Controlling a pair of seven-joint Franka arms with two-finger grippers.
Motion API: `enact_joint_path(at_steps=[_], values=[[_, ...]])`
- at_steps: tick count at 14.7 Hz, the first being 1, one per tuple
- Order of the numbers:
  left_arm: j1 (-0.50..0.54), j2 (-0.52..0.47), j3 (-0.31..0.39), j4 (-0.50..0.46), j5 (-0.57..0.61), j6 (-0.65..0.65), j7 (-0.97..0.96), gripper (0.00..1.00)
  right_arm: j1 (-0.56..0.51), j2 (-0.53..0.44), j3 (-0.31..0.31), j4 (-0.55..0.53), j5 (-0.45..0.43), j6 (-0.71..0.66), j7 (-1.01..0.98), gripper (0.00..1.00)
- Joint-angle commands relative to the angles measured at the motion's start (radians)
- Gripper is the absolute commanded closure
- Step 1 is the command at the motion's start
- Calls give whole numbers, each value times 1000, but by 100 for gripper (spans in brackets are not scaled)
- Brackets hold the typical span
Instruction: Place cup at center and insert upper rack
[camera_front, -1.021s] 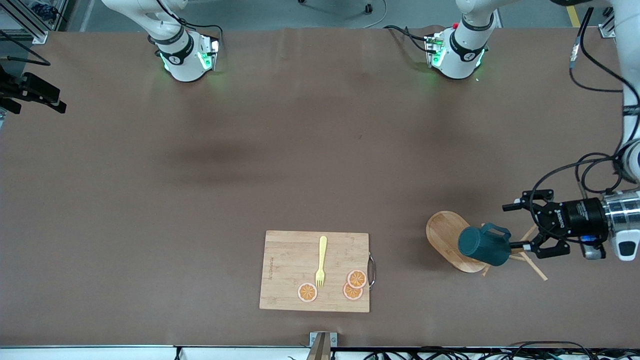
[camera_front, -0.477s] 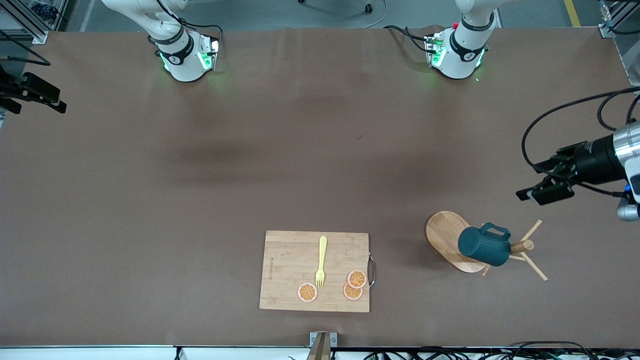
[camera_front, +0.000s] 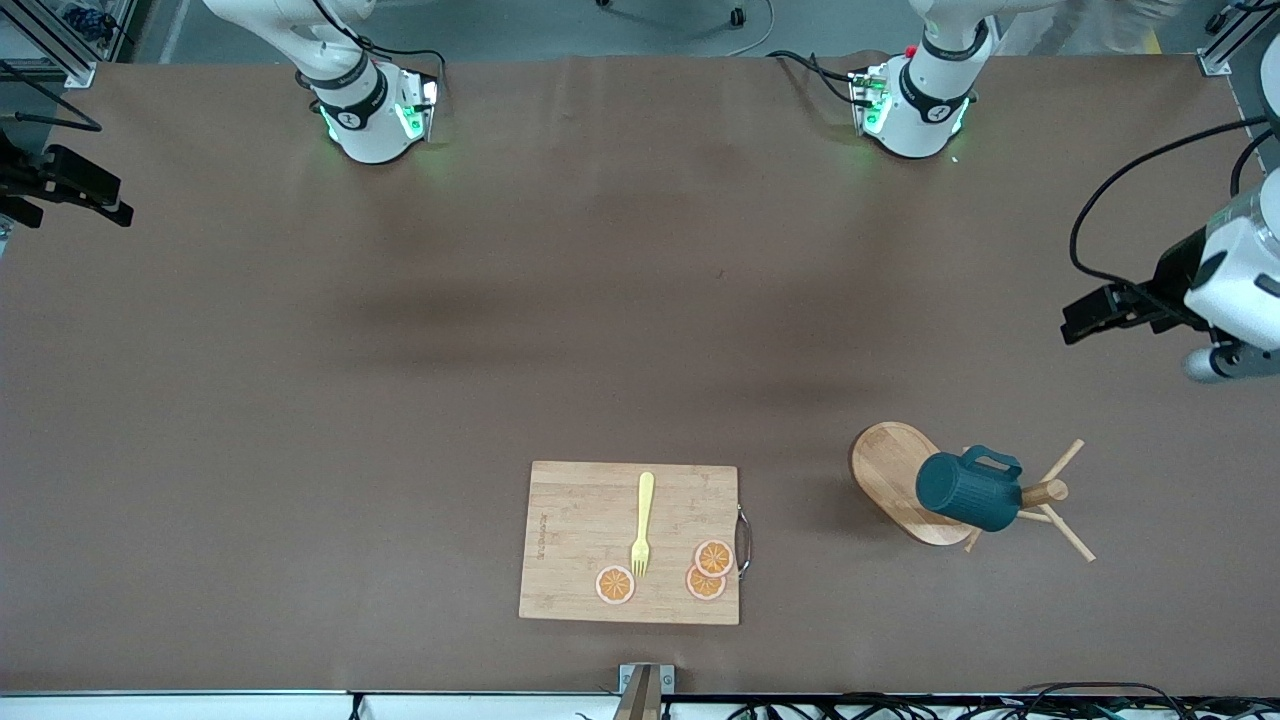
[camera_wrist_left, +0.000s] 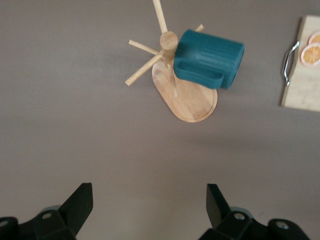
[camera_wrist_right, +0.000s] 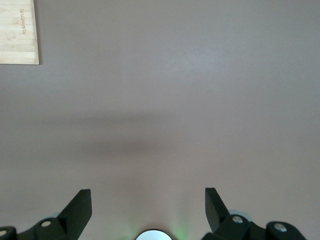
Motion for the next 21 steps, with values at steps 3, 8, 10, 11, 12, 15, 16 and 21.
enact_joint_path(at_steps=[3, 8, 10, 11, 12, 15, 16, 21], values=[[-77, -188, 99, -228, -6, 69, 57, 0, -8, -24, 8, -18, -6, 1, -6, 0], [-103, -272, 99, -313, -38, 69, 37, 0, -8, -24, 6, -18, -6, -1, -6, 0], [-106, -282, 89, -313, -38, 68, 35, 0, -8, -24, 8, -18, -6, -1, -6, 0], [-105, -291, 85, -313, -38, 66, 35, 0, -8, -24, 6, -18, -6, -1, -6, 0], [-105, -294, 83, -311, -40, 62, 35, 0, -8, -24, 6, -18, -6, -1, -6, 0], [-102, -295, 83, -299, -70, 55, 40, 0, -8, -24, 6, -18, -6, -1, -6, 0], [-96, -295, 85, -296, -82, 54, 54, 0, -8, -24, 6, -18, -6, 1, -6, 0], [-94, -276, 91, -249, -72, 17, 70, 0, -8, -24, 6, -18, -6, -1, -6, 0]])
